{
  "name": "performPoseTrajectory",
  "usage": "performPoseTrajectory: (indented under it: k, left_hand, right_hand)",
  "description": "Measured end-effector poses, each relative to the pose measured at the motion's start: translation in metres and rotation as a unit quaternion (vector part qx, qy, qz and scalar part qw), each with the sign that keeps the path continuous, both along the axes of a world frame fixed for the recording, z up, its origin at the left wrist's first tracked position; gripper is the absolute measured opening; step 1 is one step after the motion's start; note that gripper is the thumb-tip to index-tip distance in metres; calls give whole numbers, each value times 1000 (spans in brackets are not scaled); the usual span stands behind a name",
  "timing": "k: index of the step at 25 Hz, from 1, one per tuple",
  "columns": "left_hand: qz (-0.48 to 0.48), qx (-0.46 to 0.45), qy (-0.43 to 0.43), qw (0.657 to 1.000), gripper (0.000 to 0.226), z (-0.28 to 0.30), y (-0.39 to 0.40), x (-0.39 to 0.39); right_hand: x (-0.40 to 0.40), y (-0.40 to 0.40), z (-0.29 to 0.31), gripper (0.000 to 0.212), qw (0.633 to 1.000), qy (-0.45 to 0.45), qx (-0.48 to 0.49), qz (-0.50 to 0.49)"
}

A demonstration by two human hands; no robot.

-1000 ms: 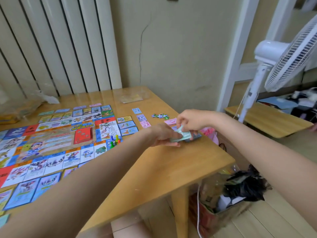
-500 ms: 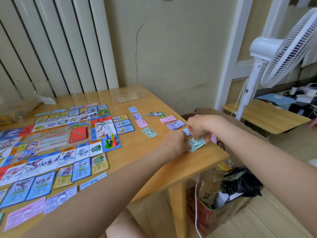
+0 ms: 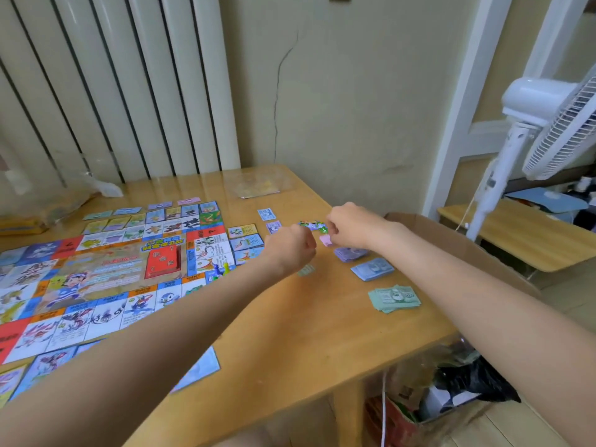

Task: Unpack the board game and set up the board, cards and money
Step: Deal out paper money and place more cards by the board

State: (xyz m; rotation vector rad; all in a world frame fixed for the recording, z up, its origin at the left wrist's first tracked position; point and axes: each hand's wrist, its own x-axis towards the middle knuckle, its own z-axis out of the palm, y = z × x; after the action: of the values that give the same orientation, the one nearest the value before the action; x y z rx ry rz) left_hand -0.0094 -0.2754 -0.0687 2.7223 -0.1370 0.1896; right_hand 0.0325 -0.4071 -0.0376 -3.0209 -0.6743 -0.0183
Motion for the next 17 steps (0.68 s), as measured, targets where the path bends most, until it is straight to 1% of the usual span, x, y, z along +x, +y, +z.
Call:
performPoseTrajectory:
  k: [2, 4, 6, 8, 11, 15, 17]
  left_hand:
    - [2, 12, 2, 1000, 28, 6, 20, 6]
    - [9, 15, 5, 1000, 28, 11, 39, 12]
    - [15, 23, 11, 1000, 29, 15, 54, 20]
    - [14, 19, 19, 1000, 29, 15, 65, 26]
    - [5, 5, 15, 1000, 28, 13, 77, 30]
    - [-3, -6, 11, 1000, 28, 10, 82, 31]
    - [-5, -15, 9, 1000, 28, 9, 82, 32]
  right_hand:
    - [24, 11, -4, 13, 998, 21, 57, -5]
    - [43, 23, -5, 20, 996, 35, 79, -19]
    - [58, 33, -7, 28, 997, 49, 54, -35]
    - [72, 41, -14, 38, 996, 72, 7, -47]
    - [86, 47, -21, 50, 994, 99, -10, -52]
    - [96, 54, -31, 53, 995, 78, -2, -60]
    - [99, 58, -34, 54, 995, 83, -15, -60]
